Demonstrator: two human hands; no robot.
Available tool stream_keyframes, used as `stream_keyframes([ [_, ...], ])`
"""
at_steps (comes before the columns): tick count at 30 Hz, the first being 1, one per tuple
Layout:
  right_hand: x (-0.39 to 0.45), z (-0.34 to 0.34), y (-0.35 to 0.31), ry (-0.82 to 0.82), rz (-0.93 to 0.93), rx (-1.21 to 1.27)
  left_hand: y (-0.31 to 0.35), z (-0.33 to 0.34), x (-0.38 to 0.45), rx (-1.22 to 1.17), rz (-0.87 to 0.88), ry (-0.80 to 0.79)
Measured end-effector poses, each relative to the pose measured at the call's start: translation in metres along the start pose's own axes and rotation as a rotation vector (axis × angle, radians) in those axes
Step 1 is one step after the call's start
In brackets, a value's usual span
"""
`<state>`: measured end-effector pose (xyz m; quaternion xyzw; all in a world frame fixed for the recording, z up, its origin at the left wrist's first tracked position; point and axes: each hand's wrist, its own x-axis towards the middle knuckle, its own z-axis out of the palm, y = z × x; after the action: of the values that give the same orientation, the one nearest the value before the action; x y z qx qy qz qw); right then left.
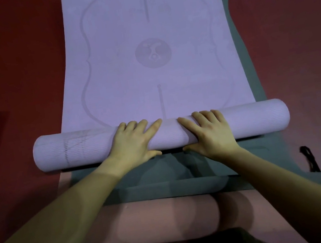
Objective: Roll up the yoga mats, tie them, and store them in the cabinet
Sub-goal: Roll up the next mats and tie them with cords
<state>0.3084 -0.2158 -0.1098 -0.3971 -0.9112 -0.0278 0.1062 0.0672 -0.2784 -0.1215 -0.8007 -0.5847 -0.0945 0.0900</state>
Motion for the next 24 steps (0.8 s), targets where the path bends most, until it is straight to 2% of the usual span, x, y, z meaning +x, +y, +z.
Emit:
stream_keyframes([
  [7, -0.035, -0.003, -0.019, 0.027, -0.057, 0.059, 0.013, -0.006, -0.036, -0.037, 0.031, -0.057],
  [12, -0.049, 0.004, -0.027, 0.056, -0.033, -0.012, 0.012, -0.006, -0.037, -0.028, 0.029, -0.154],
  [17, -0.049, 0.004, -0.039, 0.114, 0.030, 0.013, -0.007, -0.024, -0.006, -0.113, -0.020, -0.433],
  [21, -0.039, 0.003, -0.033, 0.021, 0.068, 0.050, -0.006, -0.018, -0.011, -0.041, 0.062, -0.274],
  [24, -0.015, 0.003, -0.022, -0.050, 0.105, 0.038, 0.003, -0.012, -0.022, 0.050, -0.013, -0.151],
])
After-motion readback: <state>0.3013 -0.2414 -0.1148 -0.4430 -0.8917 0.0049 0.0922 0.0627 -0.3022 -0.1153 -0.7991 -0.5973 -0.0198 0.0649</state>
